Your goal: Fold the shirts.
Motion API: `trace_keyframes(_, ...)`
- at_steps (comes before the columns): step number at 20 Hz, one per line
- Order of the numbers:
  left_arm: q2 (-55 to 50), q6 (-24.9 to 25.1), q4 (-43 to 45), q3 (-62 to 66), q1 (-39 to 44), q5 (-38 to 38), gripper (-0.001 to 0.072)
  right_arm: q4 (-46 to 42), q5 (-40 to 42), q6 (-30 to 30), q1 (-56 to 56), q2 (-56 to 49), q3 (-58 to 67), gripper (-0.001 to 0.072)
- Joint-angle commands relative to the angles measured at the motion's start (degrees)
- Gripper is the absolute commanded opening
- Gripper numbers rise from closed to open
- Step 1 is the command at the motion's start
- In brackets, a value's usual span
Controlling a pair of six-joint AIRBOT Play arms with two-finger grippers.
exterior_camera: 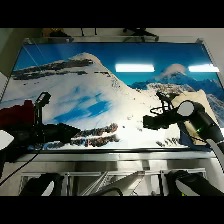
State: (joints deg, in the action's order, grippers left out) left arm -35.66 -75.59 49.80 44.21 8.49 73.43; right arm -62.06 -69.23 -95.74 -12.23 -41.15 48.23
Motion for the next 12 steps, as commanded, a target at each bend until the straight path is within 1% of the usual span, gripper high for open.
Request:
trace_keyframes(1, 0.04, 0.07, 0.02, -0.02, 0.04, 0.02, 0.0017, -0.02, 0.02, -0.04, -0.07, 0.04, -0.02, 0.0024)
trace_keyframes(3, 0.04, -0.02, 0.07, 0.04, -0.04, 0.22, 0.0017, -0.02, 0.02, -0.04, -0.07, 0.04, -0.02, 0.0024)
trace_keyframes(5, 0.04, -2.23, 1.92, 2.12, -1.86, 1.07, 0.0017, -0.02, 0.0, -0.04, -0.07, 0.04, -0.02, 0.0023)
trace_keyframes(8, 0.04, -6.16, 12.52, 10.43, -9.53, 1.51, 0.0017, -0.02, 0.0, -0.04, -0.07, 0.04, -0.02, 0.0024)
trace_keyframes(9, 0.0, -6.03, 16.31, 13.07, -12.98, 1.31, 0.0019, -0.02, 0.0, -0.04, -0.07, 0.04, -0.02, 0.0024)
trace_keyframes(10, -0.24, -5.7, 20.83, 15.47, -16.74, 0.81, 0.0049, -0.02, 0.0, -0.02, -0.07, 0.04, -0.02, 0.0023)
trace_keyframes(11, -1.07, -5.66, 26.08, 17.49, -19.58, 0.15, 0.0394, -0.04, 0.02, -0.04, -0.07, 0.04, -0.02, 0.0023)
trace_keyframes(12, -2.32, -7.17, 31.74, 18.64, -22.73, -1.14, 0.0708, 0.0, -0.02, -0.04, -0.07, 0.04, -0.02, 0.0024)
